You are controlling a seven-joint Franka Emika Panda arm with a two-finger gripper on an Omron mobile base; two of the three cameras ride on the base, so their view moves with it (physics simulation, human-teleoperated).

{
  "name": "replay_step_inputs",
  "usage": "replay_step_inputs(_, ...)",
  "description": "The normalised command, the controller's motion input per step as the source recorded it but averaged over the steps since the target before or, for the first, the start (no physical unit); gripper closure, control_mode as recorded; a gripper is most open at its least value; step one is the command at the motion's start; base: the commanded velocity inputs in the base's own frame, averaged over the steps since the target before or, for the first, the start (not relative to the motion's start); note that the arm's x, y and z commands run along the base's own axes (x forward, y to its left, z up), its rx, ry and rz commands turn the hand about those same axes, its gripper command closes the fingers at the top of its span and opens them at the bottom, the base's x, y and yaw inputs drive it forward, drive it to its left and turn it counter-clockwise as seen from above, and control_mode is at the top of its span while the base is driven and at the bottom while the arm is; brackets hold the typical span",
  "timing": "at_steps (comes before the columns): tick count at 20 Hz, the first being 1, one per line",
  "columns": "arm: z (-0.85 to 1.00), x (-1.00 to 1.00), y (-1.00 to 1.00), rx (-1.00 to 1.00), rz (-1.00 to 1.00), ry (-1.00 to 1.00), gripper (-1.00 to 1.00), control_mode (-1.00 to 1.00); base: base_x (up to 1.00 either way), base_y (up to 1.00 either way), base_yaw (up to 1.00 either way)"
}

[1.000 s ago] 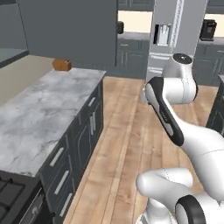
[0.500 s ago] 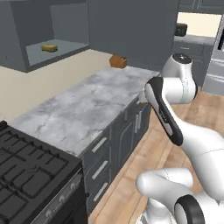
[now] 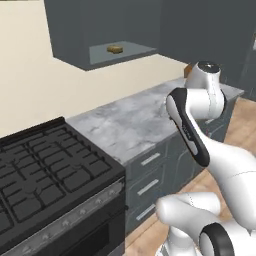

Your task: Pick up the sponge and bar soap from the sink, and place them back in the cabinet, and close the cabinet door.

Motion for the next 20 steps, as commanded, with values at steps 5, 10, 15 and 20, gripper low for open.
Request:
replay_step_inputs(5,0.00,0.00,0.00,0.00,0.00,0.00,1.00,1.00,0.53,-0.05,0.37)
replay_step_inputs(10,0.00,0.00,0.00,0.00,0.00,0.00,1.00,1.00,0.60,-0.26,0.25)
replay_step_inputs(15,0.00,0.00,0.00,0.00,0.00,0.00,1.00,1.00,0.50,-0.40,0.06)
replay_step_inputs(20,0.00,0.00,0.00,0.00,0.00,0.00,1.00,1.00,0.47,-0.47,0.02)
